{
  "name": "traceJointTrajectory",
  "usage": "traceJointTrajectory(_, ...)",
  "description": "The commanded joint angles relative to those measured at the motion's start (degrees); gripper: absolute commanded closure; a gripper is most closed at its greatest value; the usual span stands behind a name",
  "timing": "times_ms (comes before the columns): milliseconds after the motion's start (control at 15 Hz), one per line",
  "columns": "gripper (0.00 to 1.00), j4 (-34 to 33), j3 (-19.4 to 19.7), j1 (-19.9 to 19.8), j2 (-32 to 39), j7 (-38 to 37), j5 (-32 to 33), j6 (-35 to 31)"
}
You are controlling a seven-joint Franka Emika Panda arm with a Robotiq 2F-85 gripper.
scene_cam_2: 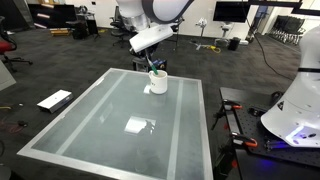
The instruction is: Put the green marker in the mug
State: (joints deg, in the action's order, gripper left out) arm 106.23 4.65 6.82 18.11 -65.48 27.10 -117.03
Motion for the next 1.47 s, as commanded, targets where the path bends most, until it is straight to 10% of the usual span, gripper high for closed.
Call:
traceJointTrajectory(0,0.97,0.65,1.86,2.05,0.21,-12.58,8.52,-1.49)
traceJointTrajectory(600,0.97,-1.85,1.64,2.18,5.35,-44.07,28.62,5.96)
traceJointTrajectory(1400,0.97,-6.39,-1.77,1.64,13.08,-58.46,29.5,23.83)
